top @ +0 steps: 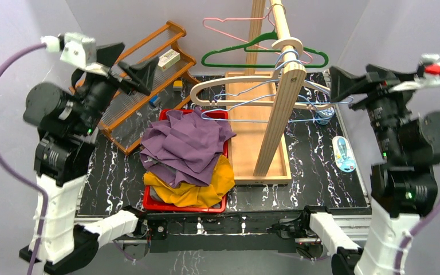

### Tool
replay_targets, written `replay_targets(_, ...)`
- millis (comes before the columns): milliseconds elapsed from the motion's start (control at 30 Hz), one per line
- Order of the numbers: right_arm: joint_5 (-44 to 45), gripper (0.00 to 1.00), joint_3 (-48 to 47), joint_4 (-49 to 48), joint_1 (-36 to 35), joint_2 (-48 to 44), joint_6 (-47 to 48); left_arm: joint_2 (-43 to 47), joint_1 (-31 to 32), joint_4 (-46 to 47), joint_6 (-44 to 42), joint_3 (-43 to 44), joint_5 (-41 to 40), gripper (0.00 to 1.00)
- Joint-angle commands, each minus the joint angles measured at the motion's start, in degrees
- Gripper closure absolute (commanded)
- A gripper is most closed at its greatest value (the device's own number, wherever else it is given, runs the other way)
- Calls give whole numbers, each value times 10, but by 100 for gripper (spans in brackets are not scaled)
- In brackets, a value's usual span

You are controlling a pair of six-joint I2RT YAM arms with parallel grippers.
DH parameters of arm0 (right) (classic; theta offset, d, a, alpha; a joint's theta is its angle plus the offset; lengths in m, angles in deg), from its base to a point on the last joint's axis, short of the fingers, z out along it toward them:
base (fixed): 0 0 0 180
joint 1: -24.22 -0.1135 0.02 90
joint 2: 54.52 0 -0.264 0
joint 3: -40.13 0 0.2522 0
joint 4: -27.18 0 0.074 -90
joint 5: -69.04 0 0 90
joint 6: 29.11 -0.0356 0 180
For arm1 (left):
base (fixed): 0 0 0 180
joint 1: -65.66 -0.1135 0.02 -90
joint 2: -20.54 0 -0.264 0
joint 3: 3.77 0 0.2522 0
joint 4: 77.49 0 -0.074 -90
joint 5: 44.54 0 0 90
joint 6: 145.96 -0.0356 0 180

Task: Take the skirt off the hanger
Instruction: Reset both arms

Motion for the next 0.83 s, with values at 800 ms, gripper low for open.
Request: replay_targets(800, 317, 2, 36, 77, -148, -97, 90, 176, 13, 44, -52, -205, -180, 2)
